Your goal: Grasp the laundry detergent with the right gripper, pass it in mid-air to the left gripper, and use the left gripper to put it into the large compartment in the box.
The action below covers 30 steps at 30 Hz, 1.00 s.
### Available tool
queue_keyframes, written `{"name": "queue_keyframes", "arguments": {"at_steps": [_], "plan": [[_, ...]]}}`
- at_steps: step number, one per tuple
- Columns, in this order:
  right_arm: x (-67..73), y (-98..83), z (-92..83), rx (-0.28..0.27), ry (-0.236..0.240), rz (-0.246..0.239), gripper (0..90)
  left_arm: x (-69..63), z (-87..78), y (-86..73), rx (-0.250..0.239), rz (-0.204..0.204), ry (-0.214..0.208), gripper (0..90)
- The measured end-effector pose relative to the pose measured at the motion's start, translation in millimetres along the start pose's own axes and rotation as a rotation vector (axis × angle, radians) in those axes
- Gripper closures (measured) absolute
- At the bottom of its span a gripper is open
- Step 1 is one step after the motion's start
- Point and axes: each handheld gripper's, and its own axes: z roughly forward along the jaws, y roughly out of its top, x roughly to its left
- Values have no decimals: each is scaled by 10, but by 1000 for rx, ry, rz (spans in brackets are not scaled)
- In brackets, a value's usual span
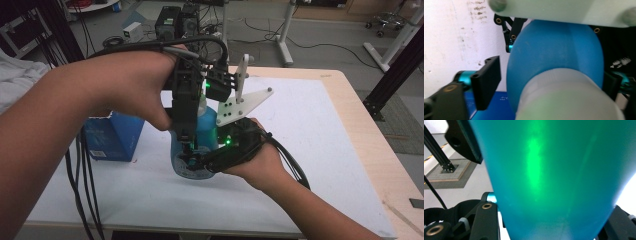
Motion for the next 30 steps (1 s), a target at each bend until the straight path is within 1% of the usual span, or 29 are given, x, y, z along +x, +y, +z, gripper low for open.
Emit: {"name": "queue_keyframes", "arguments": {"at_steps": [6, 8, 15, 17, 19, 22, 24, 30], "plan": [[-8, -1, -3, -2, 0, -2, 459, -3, 9, 7, 3, -6, 3, 209], [-10, -2, -4, -4, -3, -2, 459, 0, 13, 12, 3, 0, -1, 240], [-10, -3, 3, -4, 2, -4, 458, -8, 23, 24, 5, 3, 0, 257], [-9, -4, 3, -4, 3, -3, 459, -12, 27, 24, 5, 5, -3, 283], [-8, -4, 5, -3, 4, -3, 459, -13, 28, 27, 6, 5, -1, 283], [-9, -5, 8, -4, 6, -3, 459, -12, 22, 32, 3, 10, -2, 309], [-8, -6, 10, -4, 6, -2, 459, -15, 19, 32, 1, 8, -7, 360], [-3, -10, 18, 1, 10, -4, 459, -24, 21, 38, 14, 15, -13, 380]]}}
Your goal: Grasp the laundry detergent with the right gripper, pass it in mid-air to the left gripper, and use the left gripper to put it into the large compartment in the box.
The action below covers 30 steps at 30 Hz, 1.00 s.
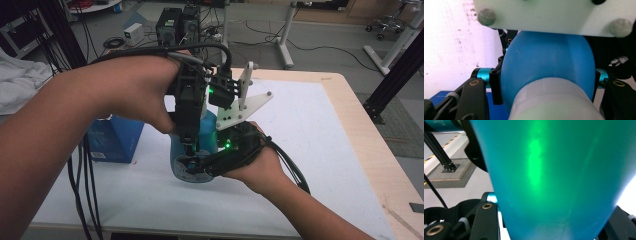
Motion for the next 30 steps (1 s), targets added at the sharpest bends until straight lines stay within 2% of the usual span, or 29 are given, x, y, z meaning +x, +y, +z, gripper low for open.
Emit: {"name": "queue_keyframes", "arguments": {"at_steps": [1, 3, 6, 8, 9, 10, 12, 14, 17, 22, 23, 25, 30], "plan": [[1, -1, 3, 1, 1, 0, 459, -5, 6, 4, 8, 5, 3, 380], [7, -6, 14, 6, 7, -2, 451, -25, 12, 10, 39, -10, 1, 384], [17, -7, 13, -3, 18, -3, 431, -31, -13, 8, 28, -19, -2, 385], [18, -9, -10, -13, 0, -14, 359, -20, -40, -11, 17, -24, -6, 386], [5, -12, -28, -18, -2, -3, 330, -14, -50, -25, 13, -38, -11, 386], [5, -12, -28, -18, -2, -3, 330, -14, -50, -25, 13, -38, -11, 386], [-29, -45, -94, -12, 6, 4, 292, -1, -70, -67, 14, -58, -13, 386], [-28, -55, -116, 2, -2, -5, 285, 8, -71, -79, 16, -53, -11, 386], [-45, -83, -220, 12, -19, -8, 231, 29, -83, -131, 22, -74, -12, 386], [-87, -90, -335, 14, -40, -6, 225, 51, -121, -180, 26, -87, -6, 386], [-104, -92, -384, 18, -47, -2, 196, 55, -149, -205, 21, -104, -4, 385], [-111, -92, -408, 21, -56, -2, 192, 70, -169, -215, 23, -97, 0, 385], [-140, -96, -490, 43, -63, 2, 172, 96, -238, -262, 23, -118, 10, 385]]}}
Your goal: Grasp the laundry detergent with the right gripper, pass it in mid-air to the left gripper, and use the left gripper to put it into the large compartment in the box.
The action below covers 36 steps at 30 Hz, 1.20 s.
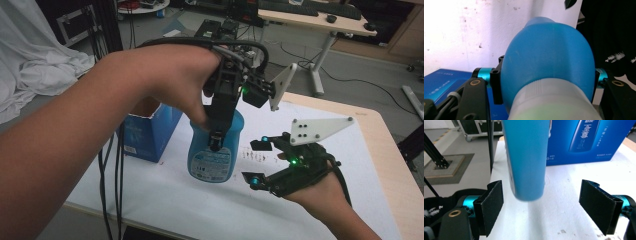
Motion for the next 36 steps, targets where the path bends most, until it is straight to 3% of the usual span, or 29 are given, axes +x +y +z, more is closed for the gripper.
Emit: {"name": "queue_keyframes", "arguments": {"at_steps": [5, 12, 13, 21, 24, 29, 33, 36], "plan": [[-19, 16, -89, -9, -6, 4, 139, 48, -68, -67, 7, -29, -10, 385], [-73, 80, -243, 34, -38, -22, 90, 154, -216, -224, -3, -93, -30, 384], [-82, 89, -258, 40, -50, -22, 38, 173, -242, -256, -3, -105, -30, 384], [-219, 201, -475, 139, -107, -26, 8, 328, -546, -542, 8, -227, 2, 384], [-302, 296, -591, 218, -132, -51, 8, 407, -664, -665, 11, -284, 0, 384], [-372, 405, -696, 288, -157, -79, 7, 526, -865, -876, -10, -407, -2, 383], [-439, 489, -791, 336, -182, -86, 8, 640, -996, -1059, -50, -568, -12, 383], [-481, 515, -840, 357, -190, -84, 8, 704, -1036, -1152, -52, -656, -1, 383]]}}
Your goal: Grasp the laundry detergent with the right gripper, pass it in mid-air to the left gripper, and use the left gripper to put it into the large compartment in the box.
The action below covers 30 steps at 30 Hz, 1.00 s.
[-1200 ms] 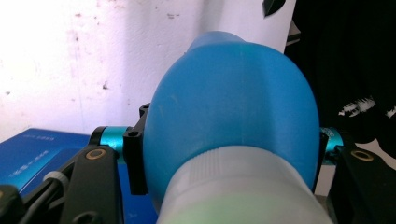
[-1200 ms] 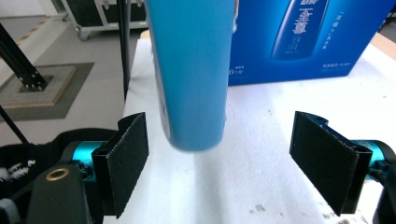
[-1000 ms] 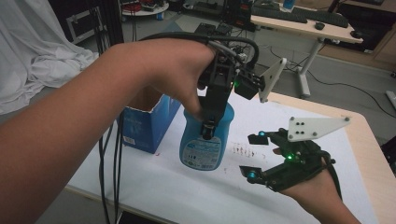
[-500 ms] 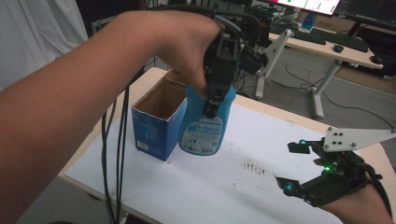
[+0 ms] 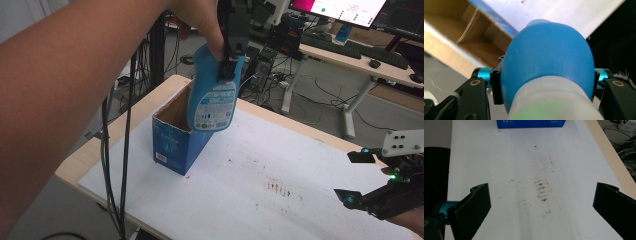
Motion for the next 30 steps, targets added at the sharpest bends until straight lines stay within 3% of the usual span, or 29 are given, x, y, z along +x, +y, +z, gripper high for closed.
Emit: {"name": "queue_keyframes", "arguments": {"at_steps": [2, 3, 6, 10, 15, 23, 26, 30], "plan": [[-19, -6, -14, 11, -5, 2, 8, 68, -26, -23, -18, -75, 15, 383], [-23, -10, -18, 13, -6, 5, 8, 126, -46, -40, -27, -136, 27, 383], [-29, -25, -22, 22, -10, 7, 8, 214, -52, -69, -35, -228, 47, 383], [-25, -28, -18, 31, -15, 8, 8, 331, -26, -101, -34, -344, 50, 382], [-25, -29, -13, 35, -20, 12, 9, 457, 48, -141, -25, -446, 59, 383], [-18, -22, 9, 48, -20, 13, 9, 636, 221, -224, -19, -506, 50, 383], [-14, -23, 26, 50, -20, 17, 9, 669, 332, -230, -10, -509, 53, 383], [-2, -26, 48, 60, -19, 13, 9, 706, 514, -225, 17, -474, 72, 383]]}}
